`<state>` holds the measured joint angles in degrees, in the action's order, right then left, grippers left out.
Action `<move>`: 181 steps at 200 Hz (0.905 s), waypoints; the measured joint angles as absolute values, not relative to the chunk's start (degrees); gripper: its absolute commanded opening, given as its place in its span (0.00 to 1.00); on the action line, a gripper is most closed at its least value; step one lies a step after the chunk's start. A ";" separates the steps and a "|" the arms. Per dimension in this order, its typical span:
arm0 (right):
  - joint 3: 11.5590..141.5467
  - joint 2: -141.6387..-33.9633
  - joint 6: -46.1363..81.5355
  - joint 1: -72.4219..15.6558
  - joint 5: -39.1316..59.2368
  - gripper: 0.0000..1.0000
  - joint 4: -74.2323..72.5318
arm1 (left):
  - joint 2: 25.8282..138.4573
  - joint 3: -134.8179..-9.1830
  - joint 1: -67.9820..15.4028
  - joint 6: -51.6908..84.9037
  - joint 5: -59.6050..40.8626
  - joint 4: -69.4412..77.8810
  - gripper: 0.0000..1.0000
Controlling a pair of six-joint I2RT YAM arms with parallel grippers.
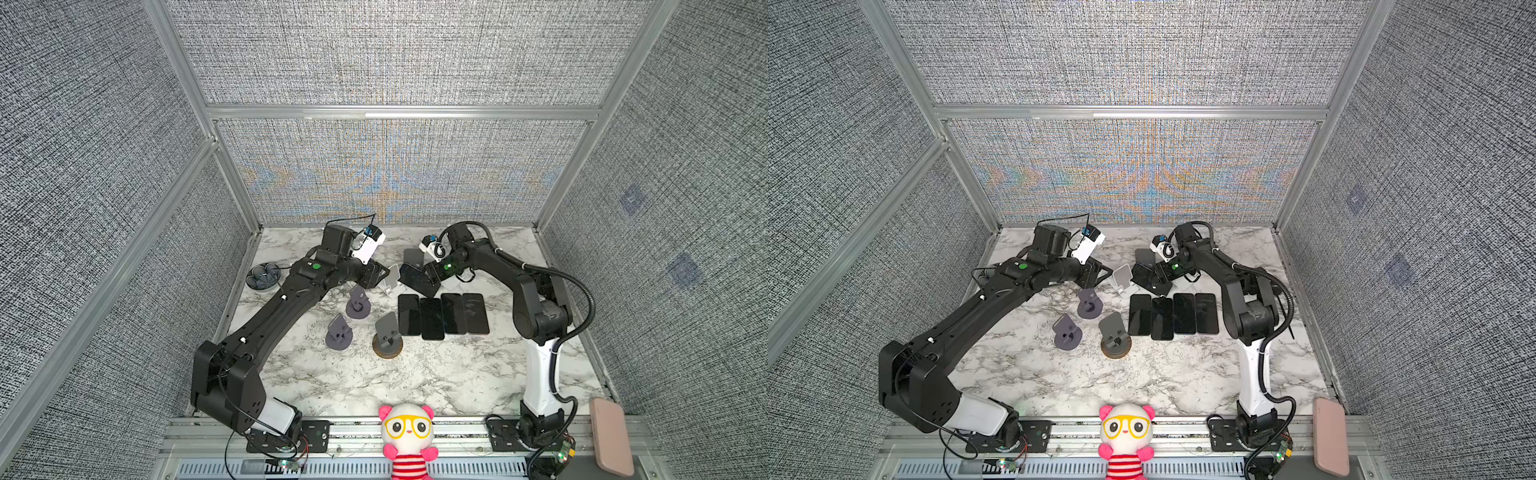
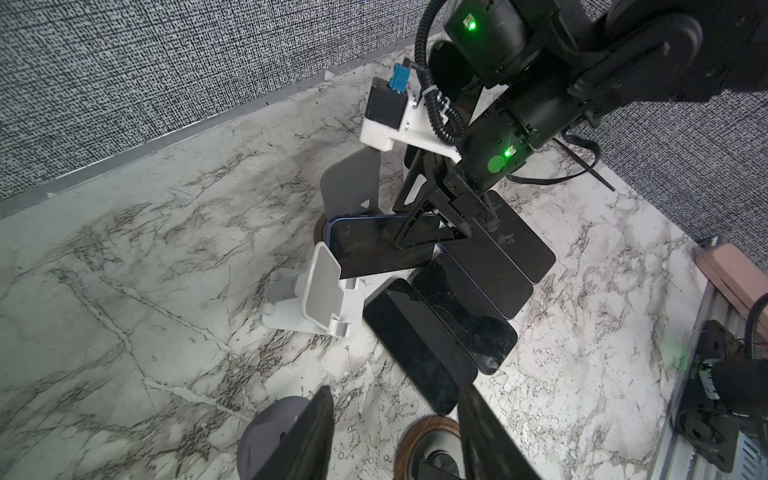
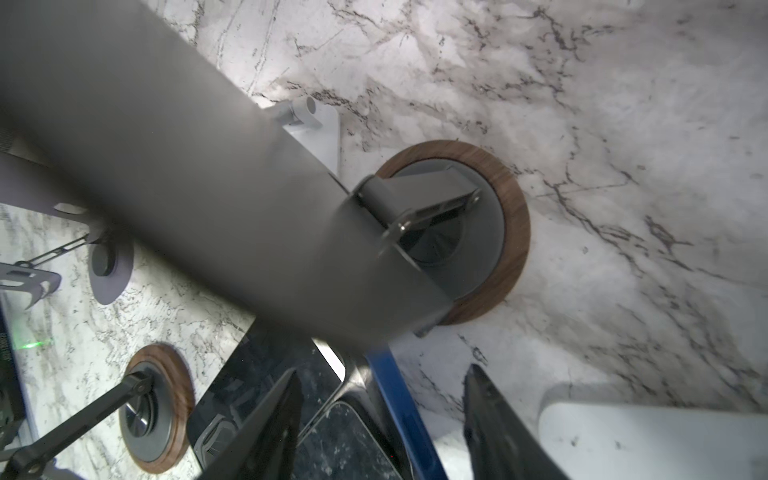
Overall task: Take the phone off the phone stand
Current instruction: 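Grasp the blue-edged phone with the right gripper while the left gripper holds it, then carry the blue-edged phone down with the right gripper while the left gripper draws back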
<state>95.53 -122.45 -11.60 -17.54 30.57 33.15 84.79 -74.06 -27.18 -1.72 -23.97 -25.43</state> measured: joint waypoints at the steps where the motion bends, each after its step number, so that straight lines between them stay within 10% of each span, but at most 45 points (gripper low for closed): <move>1: 95.53 -122.45 -11.57 -17.54 30.57 0.50 33.12 | 84.79 -74.06 -27.18 -1.72 -23.97 -25.43 0.50; 181: 92.27 -120.14 -10.20 -18.50 31.73 0.10 31.92 | 84.75 -73.12 -27.11 -2.46 -22.59 -25.19 0.50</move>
<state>92.27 -120.14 -10.20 -18.50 31.73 31.92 84.75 -73.12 -27.11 -2.46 -22.59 -25.19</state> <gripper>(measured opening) 0.104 0.497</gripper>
